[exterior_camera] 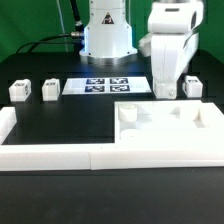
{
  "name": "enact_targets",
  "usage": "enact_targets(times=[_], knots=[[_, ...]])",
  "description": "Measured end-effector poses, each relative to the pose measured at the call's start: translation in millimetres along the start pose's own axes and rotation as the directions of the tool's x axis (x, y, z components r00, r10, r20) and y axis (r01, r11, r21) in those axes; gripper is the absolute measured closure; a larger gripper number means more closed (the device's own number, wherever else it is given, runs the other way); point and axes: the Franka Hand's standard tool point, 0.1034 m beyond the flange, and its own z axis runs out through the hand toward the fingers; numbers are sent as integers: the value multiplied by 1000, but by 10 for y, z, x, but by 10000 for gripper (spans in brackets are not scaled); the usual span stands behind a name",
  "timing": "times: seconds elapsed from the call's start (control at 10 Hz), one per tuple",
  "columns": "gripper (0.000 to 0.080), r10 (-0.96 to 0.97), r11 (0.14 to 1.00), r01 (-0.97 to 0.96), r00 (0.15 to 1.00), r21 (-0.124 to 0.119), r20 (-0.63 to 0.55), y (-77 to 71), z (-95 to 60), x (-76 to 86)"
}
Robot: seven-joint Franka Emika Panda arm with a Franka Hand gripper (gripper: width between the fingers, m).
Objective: Assemble square table
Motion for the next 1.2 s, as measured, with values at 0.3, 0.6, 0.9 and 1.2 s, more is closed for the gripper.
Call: enact_targets(times=[0.3, 0.6, 0.9, 1.2], knots=[[151, 154, 988, -154, 988, -4, -32, 48, -23, 100], [151, 373, 928, -373, 928, 10, -29, -5, -16, 126], [151, 683, 730, -683, 730, 10, 33, -360, -42, 131], [151, 745, 665, -747, 665, 12, 55, -478, -13, 153]])
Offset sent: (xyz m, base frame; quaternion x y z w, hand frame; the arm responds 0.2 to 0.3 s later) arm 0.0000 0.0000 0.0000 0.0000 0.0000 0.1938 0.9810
